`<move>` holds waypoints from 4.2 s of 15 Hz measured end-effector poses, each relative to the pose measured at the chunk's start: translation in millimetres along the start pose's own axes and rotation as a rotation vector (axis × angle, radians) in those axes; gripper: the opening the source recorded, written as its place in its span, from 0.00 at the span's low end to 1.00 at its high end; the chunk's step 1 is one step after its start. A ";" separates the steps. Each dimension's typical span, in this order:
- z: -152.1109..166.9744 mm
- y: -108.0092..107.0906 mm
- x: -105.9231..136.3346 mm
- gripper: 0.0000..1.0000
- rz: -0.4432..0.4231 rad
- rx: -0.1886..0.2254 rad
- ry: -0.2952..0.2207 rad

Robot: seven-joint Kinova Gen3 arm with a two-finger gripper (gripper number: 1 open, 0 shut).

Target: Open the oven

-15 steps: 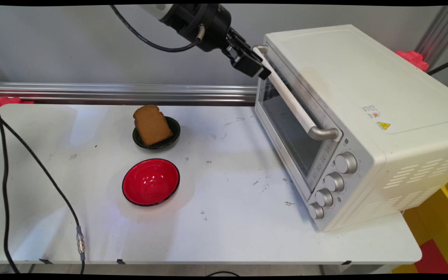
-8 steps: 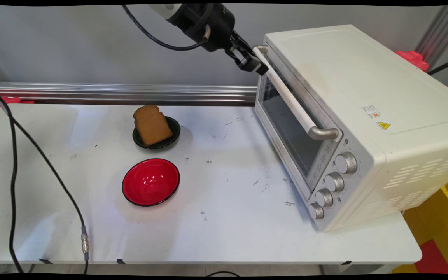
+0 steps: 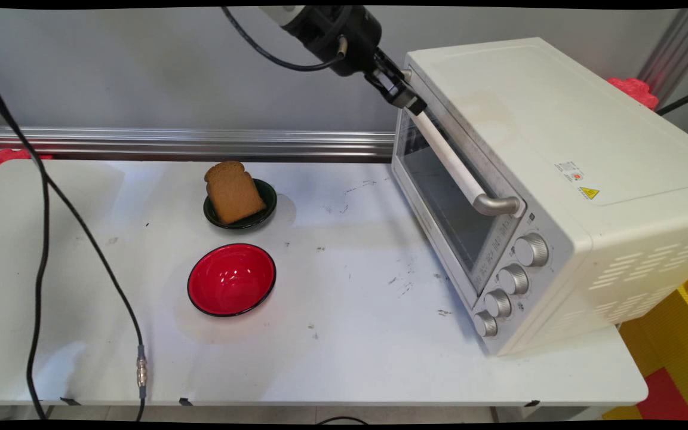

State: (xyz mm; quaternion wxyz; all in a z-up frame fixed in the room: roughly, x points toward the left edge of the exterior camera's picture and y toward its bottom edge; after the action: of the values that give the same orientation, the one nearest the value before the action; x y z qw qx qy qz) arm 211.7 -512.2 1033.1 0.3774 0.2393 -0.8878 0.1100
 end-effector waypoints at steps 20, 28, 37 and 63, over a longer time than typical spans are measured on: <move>45.0 -23.0 26.7 0.00 0.054 -0.063 -0.044; 53.6 -28.1 24.4 0.00 0.036 -0.066 -0.052; 67.2 -27.5 14.8 0.00 -0.003 -0.069 -0.046; 46.3 -17.4 -45.9 0.00 -0.078 -0.055 -0.166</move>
State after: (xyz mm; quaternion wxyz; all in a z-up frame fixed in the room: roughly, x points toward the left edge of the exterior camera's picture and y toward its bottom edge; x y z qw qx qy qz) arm 219.6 -528.9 968.2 0.3131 0.2714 -0.9087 0.0508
